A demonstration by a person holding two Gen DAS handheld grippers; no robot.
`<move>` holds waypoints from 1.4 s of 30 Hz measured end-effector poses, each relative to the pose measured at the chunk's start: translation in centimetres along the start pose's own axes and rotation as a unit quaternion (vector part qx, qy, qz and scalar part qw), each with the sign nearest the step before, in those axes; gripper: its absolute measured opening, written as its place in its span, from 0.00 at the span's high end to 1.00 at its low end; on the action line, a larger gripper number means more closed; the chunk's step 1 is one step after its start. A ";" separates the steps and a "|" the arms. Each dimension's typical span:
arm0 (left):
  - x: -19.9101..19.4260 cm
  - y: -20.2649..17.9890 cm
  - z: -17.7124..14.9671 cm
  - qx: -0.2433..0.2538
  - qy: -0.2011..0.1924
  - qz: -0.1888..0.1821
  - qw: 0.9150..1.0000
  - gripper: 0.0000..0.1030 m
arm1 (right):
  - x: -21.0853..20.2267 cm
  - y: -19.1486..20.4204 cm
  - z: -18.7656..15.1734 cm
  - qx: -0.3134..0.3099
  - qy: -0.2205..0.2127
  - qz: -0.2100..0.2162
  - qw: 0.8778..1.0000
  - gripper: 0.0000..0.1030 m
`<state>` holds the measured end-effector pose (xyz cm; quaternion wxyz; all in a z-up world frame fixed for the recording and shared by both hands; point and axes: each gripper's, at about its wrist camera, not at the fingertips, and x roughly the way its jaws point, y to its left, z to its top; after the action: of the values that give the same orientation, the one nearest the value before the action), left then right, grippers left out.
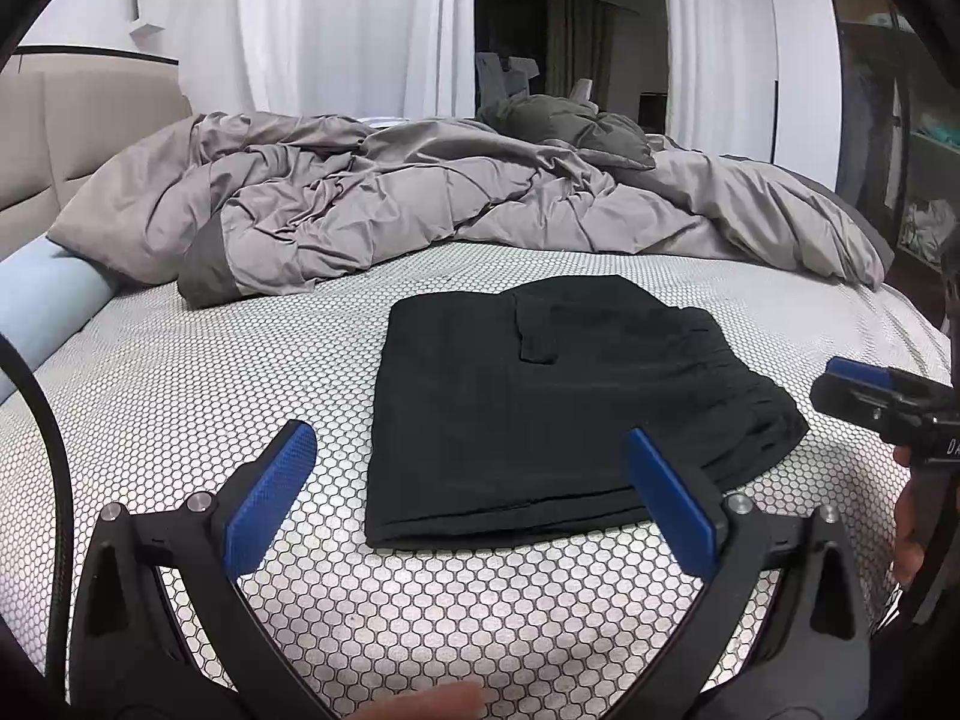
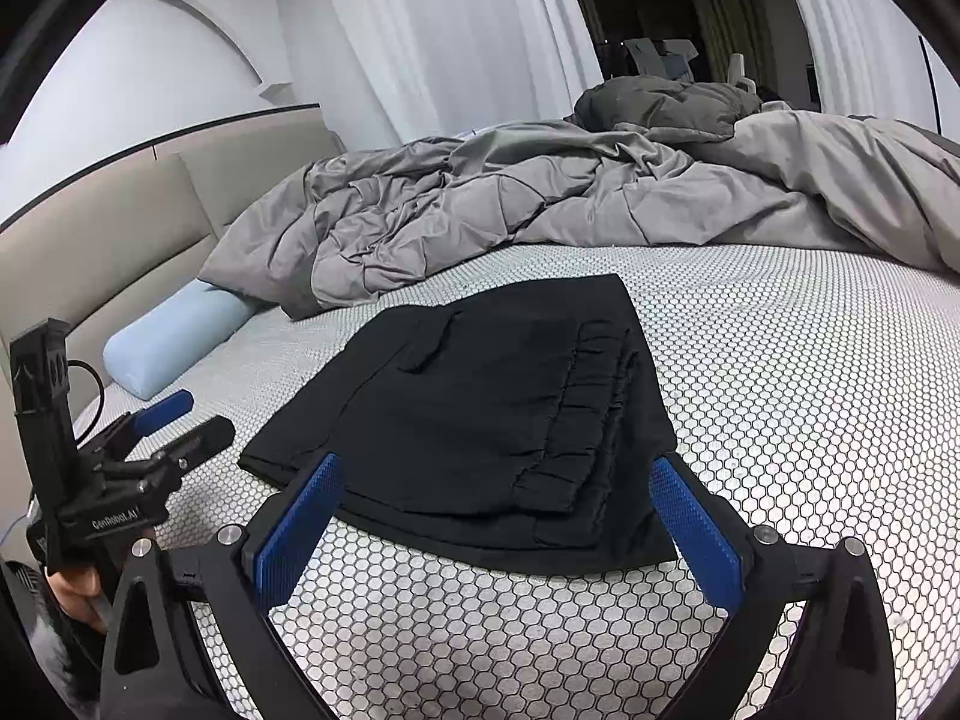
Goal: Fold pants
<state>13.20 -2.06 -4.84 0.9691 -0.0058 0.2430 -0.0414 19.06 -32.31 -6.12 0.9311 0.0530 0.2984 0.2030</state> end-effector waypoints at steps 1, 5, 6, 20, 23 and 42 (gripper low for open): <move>-0.1 -0.1 0.0 0.001 -0.001 -0.002 1.000 0.01 | -0.1 0.1 0.0 -0.002 -0.003 0.000 1.000 0.00; -0.1 -0.4 -0.1 0.003 -0.003 -0.002 1.000 0.01 | -0.3 0.5 -0.1 -0.008 -0.013 -0.005 1.000 0.00; -0.1 -0.4 -0.1 0.004 -0.004 -0.002 1.000 0.01 | -0.3 0.4 -0.1 -0.007 -0.013 -0.003 1.000 0.00; -0.2 0.1 0.0 0.012 -0.005 -0.004 1.000 0.01 | 0.1 0.3 0.0 -0.008 -0.008 -0.001 1.000 0.00; -0.1 0.3 0.0 0.012 -0.005 -0.005 1.000 0.01 | 0.0 0.3 0.0 -0.009 -0.013 -0.004 1.000 0.00; -0.1 1.0 -0.2 0.012 -0.008 -0.007 1.000 0.01 | 0.4 0.2 0.0 -0.007 -0.008 -0.003 1.000 0.00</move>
<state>13.10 -1.10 -4.97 0.9708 0.0040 0.2344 -0.0513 19.27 -32.00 -6.33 0.9343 0.0472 0.2897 0.2023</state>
